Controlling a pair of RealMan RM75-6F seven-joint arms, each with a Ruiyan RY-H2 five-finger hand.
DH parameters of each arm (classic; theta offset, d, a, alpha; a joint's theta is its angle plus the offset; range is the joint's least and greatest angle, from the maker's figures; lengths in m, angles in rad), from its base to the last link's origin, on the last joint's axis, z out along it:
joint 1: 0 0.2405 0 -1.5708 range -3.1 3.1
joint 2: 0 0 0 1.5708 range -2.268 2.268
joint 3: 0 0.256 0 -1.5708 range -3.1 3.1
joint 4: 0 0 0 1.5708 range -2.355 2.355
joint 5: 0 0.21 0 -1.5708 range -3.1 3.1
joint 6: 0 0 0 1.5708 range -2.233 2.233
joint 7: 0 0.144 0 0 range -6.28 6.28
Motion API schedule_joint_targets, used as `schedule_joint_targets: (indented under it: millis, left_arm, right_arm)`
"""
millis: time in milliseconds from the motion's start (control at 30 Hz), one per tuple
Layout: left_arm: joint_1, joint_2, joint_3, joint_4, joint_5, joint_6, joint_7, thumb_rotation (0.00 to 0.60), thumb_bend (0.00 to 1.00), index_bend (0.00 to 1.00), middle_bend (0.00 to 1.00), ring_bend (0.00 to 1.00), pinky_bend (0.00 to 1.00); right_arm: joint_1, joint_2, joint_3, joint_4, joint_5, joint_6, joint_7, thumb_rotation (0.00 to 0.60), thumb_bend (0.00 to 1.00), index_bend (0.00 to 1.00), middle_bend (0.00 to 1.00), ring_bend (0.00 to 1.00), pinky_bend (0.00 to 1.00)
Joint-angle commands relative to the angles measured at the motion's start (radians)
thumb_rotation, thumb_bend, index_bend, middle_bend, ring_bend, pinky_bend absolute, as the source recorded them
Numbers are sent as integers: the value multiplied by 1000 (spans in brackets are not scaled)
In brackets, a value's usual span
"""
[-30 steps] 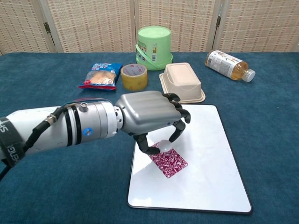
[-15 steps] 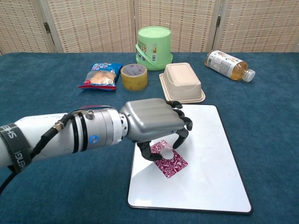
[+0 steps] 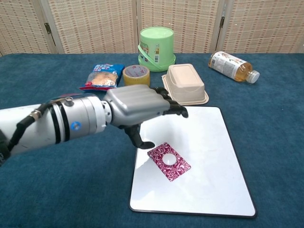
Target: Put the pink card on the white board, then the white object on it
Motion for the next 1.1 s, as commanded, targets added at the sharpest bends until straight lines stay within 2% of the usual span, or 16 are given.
schedule_joint_targets:
  millis: [33, 267, 567, 767, 933, 1100]
  left_arm:
    - [42, 53, -5, -18, -2, 51, -55, 600, 357, 149, 190, 150, 0]
    - [145, 172, -13, -60, -32, 169, -151, 600, 358, 148, 190, 150, 0]
    - [323, 332, 16, -124, -93, 347, -181, 600, 380, 147, 188, 150, 0]
    - [454, 408, 42, -177, -130, 476, -208, 600, 388, 148, 183, 150, 0]
    - [559, 447, 79, -180, -103, 567, -271, 600, 392, 148, 168, 145, 0]
    - [658, 469, 119, -170, -14, 686, -324, 600, 394, 148, 158, 137, 0]
  right_arm:
    - [1, 0, 0, 0, -3, 0, 1, 600, 286, 0, 14, 16, 0]
    - [9, -1, -1, 6, -12, -9, 11, 600, 285, 1, 14, 19, 0]
    - [23, 16, -3, 21, -23, -27, 58, 600, 285, 16, 14, 24, 0]
    - [32, 19, 1, 42, -9, -48, 105, 600, 285, 19, 22, 30, 0]
    - [41, 12, 2, 64, -8, -61, 137, 600, 285, 19, 22, 33, 0]
    - [44, 5, -5, 74, -17, -64, 152, 600, 285, 19, 22, 33, 0]
